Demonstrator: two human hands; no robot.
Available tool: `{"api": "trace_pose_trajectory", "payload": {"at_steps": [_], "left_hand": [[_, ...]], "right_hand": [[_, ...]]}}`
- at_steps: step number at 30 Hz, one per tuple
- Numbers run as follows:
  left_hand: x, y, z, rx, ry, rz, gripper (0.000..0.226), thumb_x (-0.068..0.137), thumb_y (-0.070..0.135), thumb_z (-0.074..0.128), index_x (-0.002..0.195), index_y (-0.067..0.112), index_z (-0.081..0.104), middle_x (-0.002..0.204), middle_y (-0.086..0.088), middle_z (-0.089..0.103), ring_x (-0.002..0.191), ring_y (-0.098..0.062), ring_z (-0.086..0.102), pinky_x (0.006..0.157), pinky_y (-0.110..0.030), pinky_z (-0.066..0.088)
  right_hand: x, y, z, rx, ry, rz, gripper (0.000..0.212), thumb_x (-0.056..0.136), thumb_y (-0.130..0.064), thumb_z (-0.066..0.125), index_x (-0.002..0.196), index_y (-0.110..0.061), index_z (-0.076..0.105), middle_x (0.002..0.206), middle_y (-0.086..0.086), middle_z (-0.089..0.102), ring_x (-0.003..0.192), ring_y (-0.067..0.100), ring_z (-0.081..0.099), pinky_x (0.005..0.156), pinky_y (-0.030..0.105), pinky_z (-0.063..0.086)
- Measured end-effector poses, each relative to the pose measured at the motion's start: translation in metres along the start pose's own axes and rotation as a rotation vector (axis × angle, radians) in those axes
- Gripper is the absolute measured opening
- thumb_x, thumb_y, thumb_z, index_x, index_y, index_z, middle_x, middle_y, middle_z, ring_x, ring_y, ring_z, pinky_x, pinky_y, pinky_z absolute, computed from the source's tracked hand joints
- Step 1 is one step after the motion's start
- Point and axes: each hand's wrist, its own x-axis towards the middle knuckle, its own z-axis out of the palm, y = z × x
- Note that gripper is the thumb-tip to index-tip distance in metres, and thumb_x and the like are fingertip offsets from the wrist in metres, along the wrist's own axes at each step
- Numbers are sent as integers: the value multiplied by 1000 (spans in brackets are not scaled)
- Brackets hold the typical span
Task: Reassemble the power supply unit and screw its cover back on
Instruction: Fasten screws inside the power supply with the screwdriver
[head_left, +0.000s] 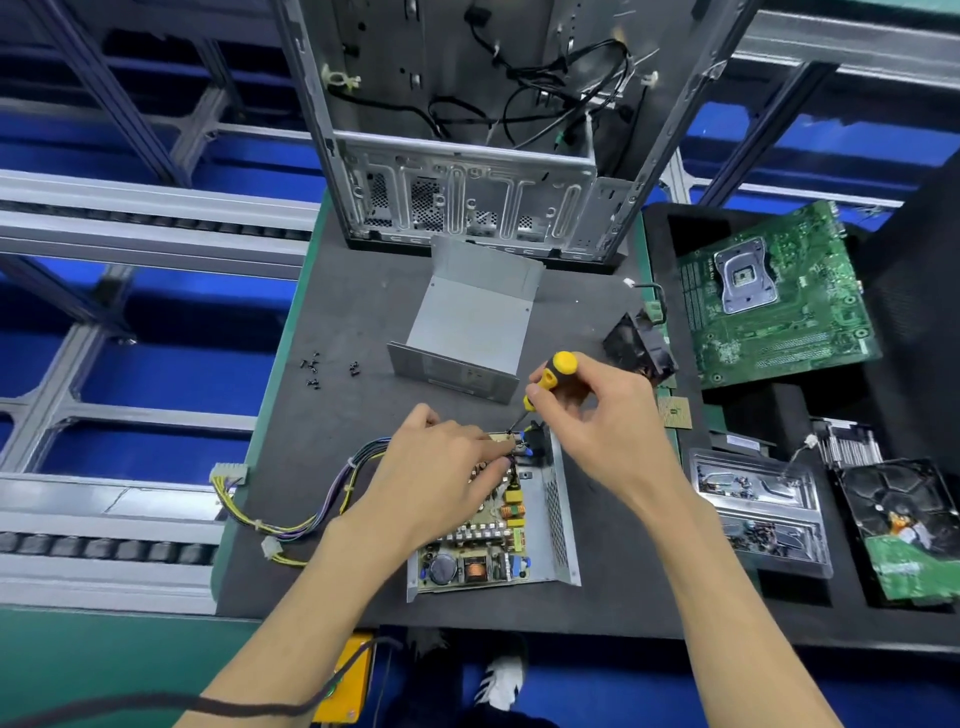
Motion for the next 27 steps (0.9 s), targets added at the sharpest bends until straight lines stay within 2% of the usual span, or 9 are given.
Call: {"api": "trace_pose_trajectory", "payload": {"at_steps": [5,11,20,27], "left_hand": [[-3,-2,-2,-9,-12,18,41,107,51,32,137,45,59,127,20,67,104,-7,61,90,-33,29],[-3,-2,-3,-25,-25,21,41,106,51,32,138,45,58,128,21,65,107,-5,60,95,-34,31],[-3,-2,-4,-50,-12,24,41,106,50,33,138,44,59,128,20,66,105,-6,60,92,-34,30],[-3,-2,-4,-55,-2,28,41,106,51,34,137,44,59,128,20,66,105,-5,60,92,-33,31]], "right_hand": [[2,1,1,-7,-21,-6,7,91,-24,68,85,-21,67,74,2,67,64,16,53,64,35,50],[1,2,3,-18,-33,2,11,90,-30,65,84,-20,67,74,3,66,65,20,54,65,40,50],[1,7,4,-33,-47,16,13,91,-33,64,86,-21,67,73,2,65,69,23,56,66,46,52],[2,7,3,-61,-58,14,9,93,-23,69,85,-20,67,74,2,66,68,21,57,66,45,52]]}}
